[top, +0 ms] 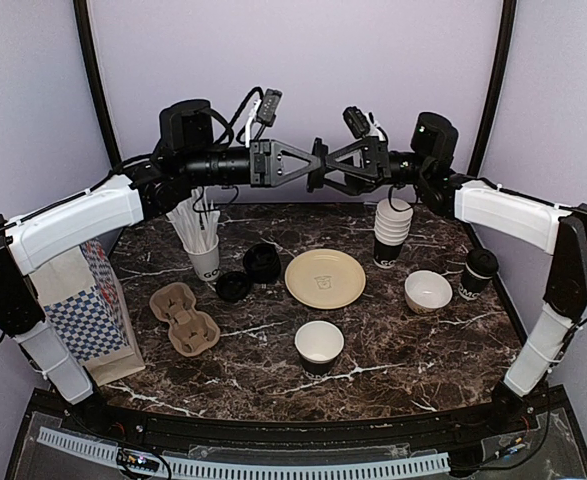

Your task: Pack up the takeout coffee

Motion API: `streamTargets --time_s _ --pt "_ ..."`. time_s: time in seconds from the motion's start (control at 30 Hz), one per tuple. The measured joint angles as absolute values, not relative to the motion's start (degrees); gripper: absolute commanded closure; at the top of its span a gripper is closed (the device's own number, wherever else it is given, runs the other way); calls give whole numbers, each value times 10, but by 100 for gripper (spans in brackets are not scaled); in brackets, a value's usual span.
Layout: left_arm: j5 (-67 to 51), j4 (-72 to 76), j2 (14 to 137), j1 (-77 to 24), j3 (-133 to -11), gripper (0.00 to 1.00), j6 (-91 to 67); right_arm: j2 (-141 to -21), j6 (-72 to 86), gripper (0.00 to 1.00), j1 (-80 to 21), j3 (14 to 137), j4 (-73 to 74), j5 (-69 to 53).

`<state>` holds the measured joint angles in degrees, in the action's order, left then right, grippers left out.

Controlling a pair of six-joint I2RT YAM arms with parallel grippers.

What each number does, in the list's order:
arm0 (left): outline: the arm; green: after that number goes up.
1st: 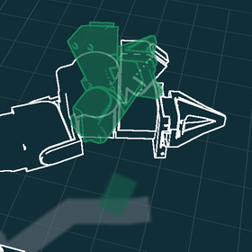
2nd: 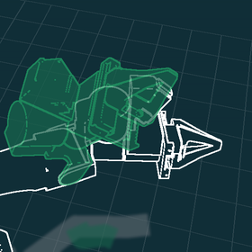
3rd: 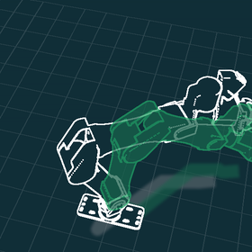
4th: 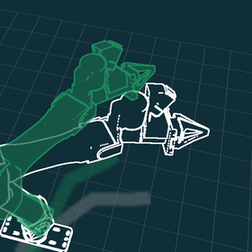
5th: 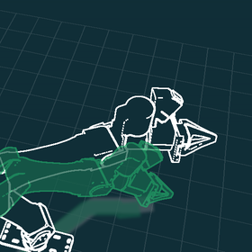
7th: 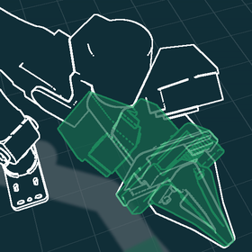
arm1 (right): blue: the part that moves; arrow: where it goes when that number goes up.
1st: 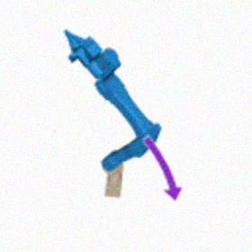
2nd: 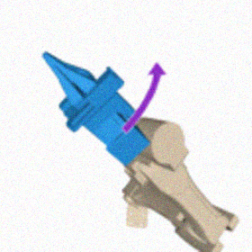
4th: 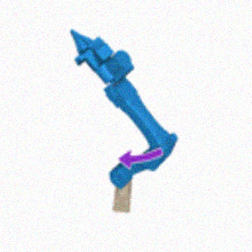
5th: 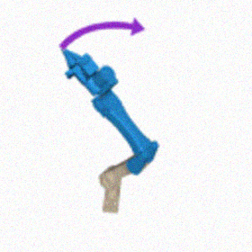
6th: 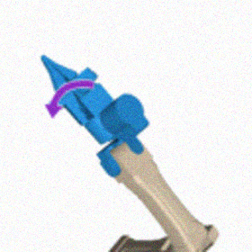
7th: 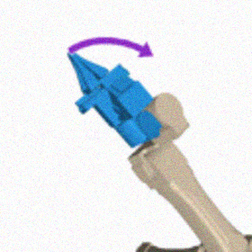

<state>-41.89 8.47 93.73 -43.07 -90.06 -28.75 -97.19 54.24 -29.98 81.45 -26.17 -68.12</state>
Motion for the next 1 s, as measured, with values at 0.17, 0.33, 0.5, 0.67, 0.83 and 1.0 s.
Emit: streamTargets --time_s 0.17,0.33,0.5,0.67,0.83,1.0 --pt "-422 84 937 -434 -900 84 -288 -972 556 13 -300 815 -275 -681" --pt "-422 85 937 -434 -900 83 -289 -972 562 13 -300 815 -275 -681" --pt "-422 85 938 -434 -900 83 -291 -972 554 16 -300 815 -266 -679" --pt "-422 86 943 -437 -900 83 -293 -972 544 24 -300 815 -257 -677" --pt "-422 90 950 -439 -900 83 -296 -972 540 30 -300 815 -253 -675" --pt "-423 90 950 -439 -900 76 -296 -972 539 33 -300 815 -253 -675"
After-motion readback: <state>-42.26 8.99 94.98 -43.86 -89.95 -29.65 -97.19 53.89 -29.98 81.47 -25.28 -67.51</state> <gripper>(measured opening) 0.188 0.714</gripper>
